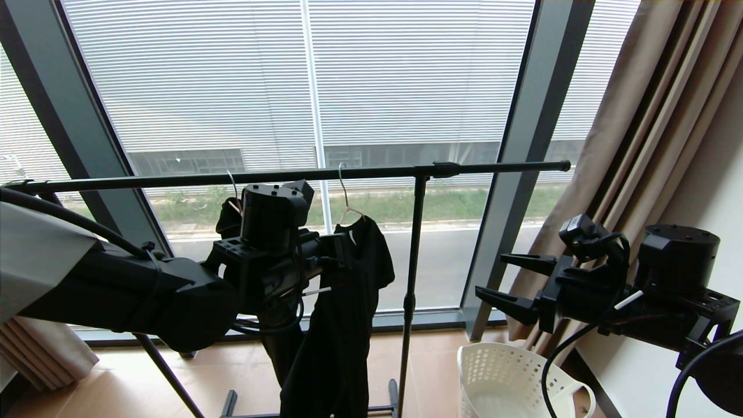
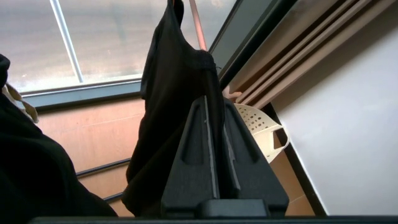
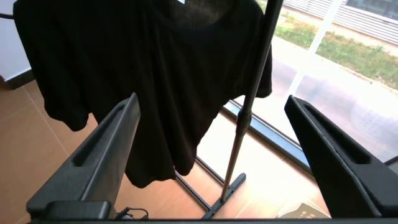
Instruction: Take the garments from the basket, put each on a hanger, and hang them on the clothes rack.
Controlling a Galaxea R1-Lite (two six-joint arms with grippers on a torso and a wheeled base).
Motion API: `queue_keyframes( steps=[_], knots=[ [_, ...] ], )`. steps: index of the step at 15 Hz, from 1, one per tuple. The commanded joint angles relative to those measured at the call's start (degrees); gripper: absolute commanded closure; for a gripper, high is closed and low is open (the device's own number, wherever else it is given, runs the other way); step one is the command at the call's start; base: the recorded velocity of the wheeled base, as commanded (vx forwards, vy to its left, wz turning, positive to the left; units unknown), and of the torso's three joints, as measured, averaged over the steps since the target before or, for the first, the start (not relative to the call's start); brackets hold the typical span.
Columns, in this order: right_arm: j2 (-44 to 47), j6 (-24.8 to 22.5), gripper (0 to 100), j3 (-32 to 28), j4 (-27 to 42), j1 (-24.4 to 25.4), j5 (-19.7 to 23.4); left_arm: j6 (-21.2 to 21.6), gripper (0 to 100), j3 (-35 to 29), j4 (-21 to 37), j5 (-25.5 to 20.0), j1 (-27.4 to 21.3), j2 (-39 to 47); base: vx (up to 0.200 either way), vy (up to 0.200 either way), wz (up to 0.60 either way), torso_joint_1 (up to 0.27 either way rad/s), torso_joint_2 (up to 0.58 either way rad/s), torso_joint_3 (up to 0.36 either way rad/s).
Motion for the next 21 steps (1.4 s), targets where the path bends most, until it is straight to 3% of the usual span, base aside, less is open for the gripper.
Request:
queue_keyframes(
  steps=[1,6,7,15,18,21],
  knots=[
    [0.1,0.0,0,0.0,0.0,0.0,0.0,0.0,100,-0.1,0.0,0.0,0.0,-0.1,0.000,0.000,0.00,0.000,0.00,0.000],
    [0.1,-0.1,0,0.0,0.0,0.0,0.0,0.2,100,0.2,0.1,0.0,0.0,-0.1,0.000,0.000,0.00,0.000,0.00,0.000],
    [0.1,-0.1,0,0.0,0.0,0.0,0.0,0.2,0,0.3,0.1,0.0,0.0,-0.1,0.000,0.000,0.00,0.000,0.00,0.000],
    [0.1,-0.2,0,0.0,0.0,0.1,0.0,0.4,0,1.2,0.1,0.2,-0.1,-0.5,0.000,0.000,0.00,0.000,0.00,0.000],
    [0.0,-0.1,0,0.0,0.0,0.1,0.0,2.7,0,4.4,0.0,0.2,-0.4,-4.9,0.000,0.000,0.00,0.000,0.00,0.000],
    [-1.0,-0.2,0,0.8,0.0,0.1,0.0,4.9,0,11.7,0.0,0.5,-0.2,-15.3,0.000,0.000,0.00,0.000,0.00,0.000]
  ],
)
